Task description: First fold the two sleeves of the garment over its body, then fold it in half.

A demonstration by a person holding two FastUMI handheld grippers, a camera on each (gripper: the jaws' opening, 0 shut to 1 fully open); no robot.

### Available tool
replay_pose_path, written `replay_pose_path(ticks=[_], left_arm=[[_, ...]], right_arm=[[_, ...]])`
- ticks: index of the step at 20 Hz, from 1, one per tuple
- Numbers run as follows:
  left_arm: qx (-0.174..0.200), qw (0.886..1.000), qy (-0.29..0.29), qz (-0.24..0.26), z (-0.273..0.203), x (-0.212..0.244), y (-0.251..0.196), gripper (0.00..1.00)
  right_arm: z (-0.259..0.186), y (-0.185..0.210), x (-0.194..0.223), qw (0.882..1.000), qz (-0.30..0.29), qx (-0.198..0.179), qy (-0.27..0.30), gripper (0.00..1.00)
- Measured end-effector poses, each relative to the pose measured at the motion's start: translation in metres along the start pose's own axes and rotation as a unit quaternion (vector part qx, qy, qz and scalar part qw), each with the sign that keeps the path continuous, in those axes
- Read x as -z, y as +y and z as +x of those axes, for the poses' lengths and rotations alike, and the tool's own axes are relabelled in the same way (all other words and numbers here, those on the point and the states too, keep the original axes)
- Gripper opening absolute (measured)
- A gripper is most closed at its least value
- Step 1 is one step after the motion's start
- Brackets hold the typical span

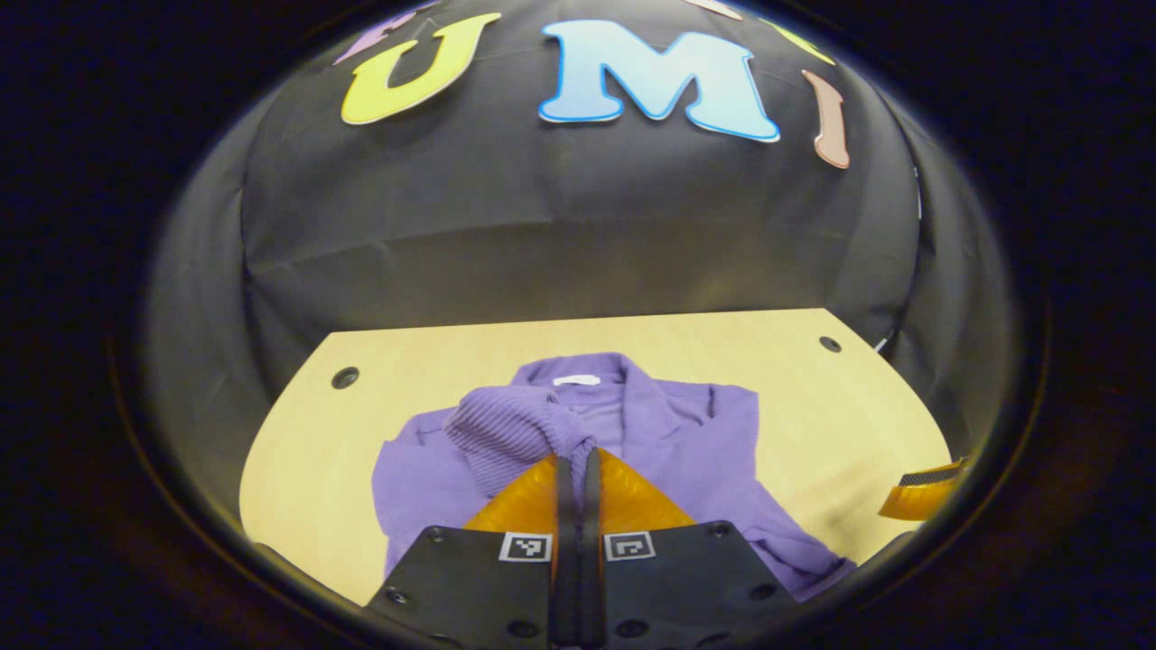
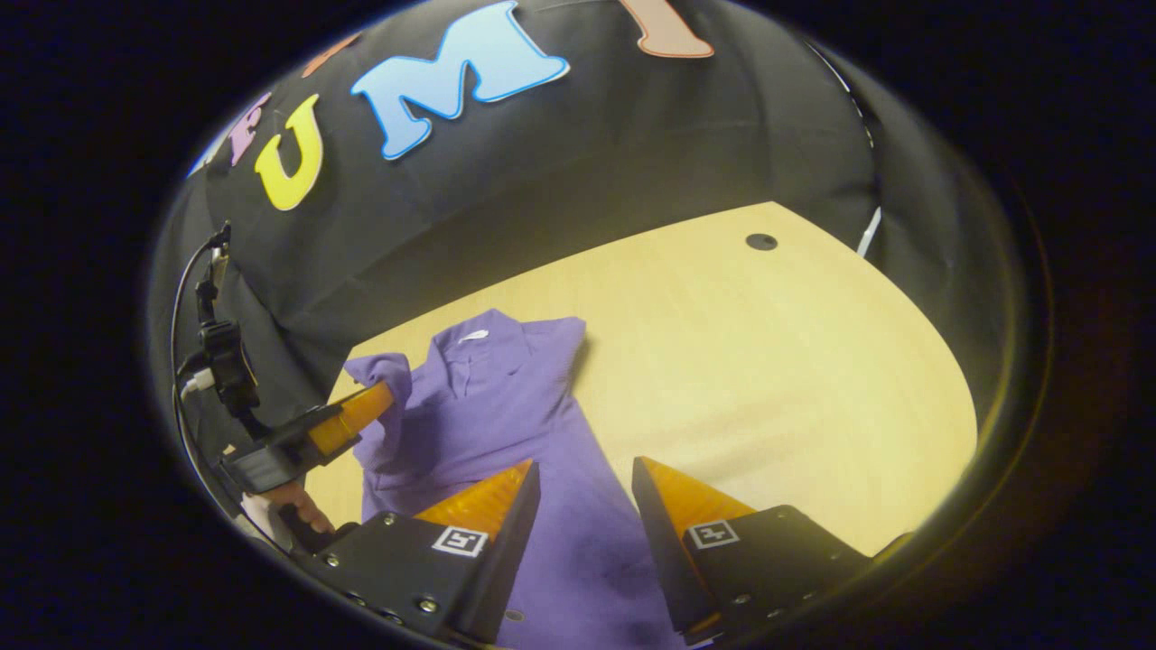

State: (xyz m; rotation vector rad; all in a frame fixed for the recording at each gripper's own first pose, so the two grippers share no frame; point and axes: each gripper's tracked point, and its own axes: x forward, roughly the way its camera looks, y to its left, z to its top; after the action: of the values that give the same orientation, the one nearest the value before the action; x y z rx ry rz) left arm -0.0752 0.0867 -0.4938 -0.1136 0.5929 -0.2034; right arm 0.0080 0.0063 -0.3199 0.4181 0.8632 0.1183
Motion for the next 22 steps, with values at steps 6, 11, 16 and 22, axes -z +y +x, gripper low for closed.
replay_pose_path(ticks=[6, 11, 16, 22], left_arm=[[0.021, 1.0, 0.013, 0.005, 0.017, 0.006, -0.062, 0.07], [0.026, 0.999, 0.026, 0.007, 0.031, 0.017, -0.089, 0.07], [0.025, 0.999, 0.042, 0.015, 0.046, 0.033, -0.104, 0.07], [0.026, 0.997, 0.069, 0.025, 0.057, 0.064, -0.107, 0.07]], right_arm=[[-0.013, -0.038, 0.002, 1.0, 0.01, 0.012, 0.001, 0.66], [-0.017, -0.058, 0.008, 1.0, 0.015, 0.019, 0.004, 0.66], [-0.023, -0.071, 0.011, 1.0, 0.017, 0.023, 0.005, 0.66], [-0.03, -0.08, 0.016, 1.0, 0.015, 0.026, 0.008, 0.65]])
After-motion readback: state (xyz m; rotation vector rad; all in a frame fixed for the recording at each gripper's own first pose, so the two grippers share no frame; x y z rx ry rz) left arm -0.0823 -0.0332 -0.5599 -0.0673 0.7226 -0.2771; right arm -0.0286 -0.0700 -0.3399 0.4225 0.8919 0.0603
